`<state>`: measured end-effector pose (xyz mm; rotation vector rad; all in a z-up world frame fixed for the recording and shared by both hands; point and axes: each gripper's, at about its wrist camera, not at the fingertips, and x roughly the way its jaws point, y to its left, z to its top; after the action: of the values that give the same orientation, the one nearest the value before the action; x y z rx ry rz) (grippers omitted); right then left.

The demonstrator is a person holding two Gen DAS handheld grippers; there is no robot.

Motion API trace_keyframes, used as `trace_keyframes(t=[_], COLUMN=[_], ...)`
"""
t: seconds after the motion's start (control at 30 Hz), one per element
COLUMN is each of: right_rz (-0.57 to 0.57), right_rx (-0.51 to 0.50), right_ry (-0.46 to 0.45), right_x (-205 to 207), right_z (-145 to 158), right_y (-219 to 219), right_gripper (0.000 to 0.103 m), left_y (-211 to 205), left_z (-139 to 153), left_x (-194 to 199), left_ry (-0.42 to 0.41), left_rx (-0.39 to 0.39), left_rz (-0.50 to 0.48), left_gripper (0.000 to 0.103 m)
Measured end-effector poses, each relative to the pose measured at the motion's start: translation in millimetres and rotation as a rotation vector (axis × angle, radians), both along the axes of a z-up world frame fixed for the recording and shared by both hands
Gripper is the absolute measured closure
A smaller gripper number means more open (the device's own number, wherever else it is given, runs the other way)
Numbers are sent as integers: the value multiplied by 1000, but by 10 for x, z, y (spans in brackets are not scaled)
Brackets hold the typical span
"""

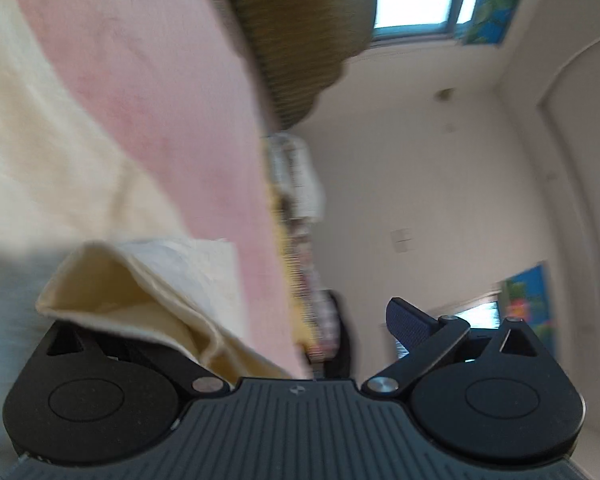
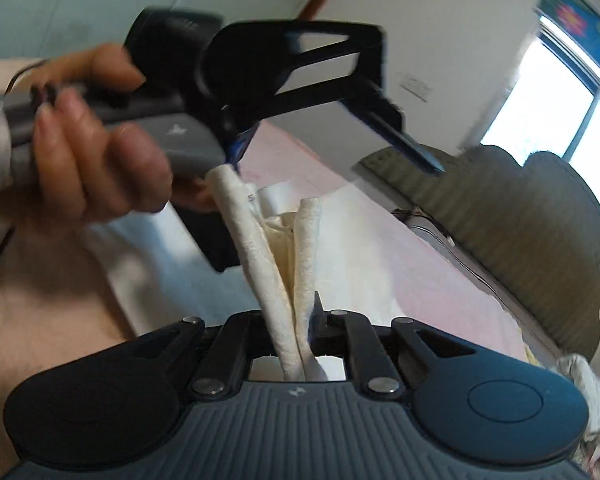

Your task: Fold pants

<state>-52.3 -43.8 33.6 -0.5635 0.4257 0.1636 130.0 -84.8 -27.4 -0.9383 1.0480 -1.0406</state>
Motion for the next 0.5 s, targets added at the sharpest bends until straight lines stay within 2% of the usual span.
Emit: trace_keyframes(t=[0.03, 0.07, 0.1, 0.13, 0.17, 0.23, 0.4, 0.5], right_rz=[6, 9, 12, 11, 5, 1, 49, 91], right_rx=[0, 2, 7, 11, 6, -24, -3, 67], right_ry=[0, -3, -3, -5, -7, 7, 13, -4], right_x=[6, 8, 17, 22, 31, -1, 122, 275], right_z=[0, 12, 30, 44, 49, 1, 50, 160], right_y=[23, 38, 44, 51, 54, 99, 255, 405], right_gripper=[94, 94, 94, 94, 94, 94, 94, 94], left_y=[2, -1, -9, -14, -3, 59, 332, 583], left_z=[-33, -87, -139, -191, -215, -162, 343, 595], left_x=[-1, 11, 34, 49, 41, 24, 94, 142], left_ry=[9, 35, 65, 82, 86, 34, -240, -357], left_rx=[44, 83, 115, 132, 147, 180, 303, 417], left_rz=[13, 25, 20, 16, 27, 58, 116, 174], left_gripper=[11, 34, 50, 74, 78, 88, 90, 89])
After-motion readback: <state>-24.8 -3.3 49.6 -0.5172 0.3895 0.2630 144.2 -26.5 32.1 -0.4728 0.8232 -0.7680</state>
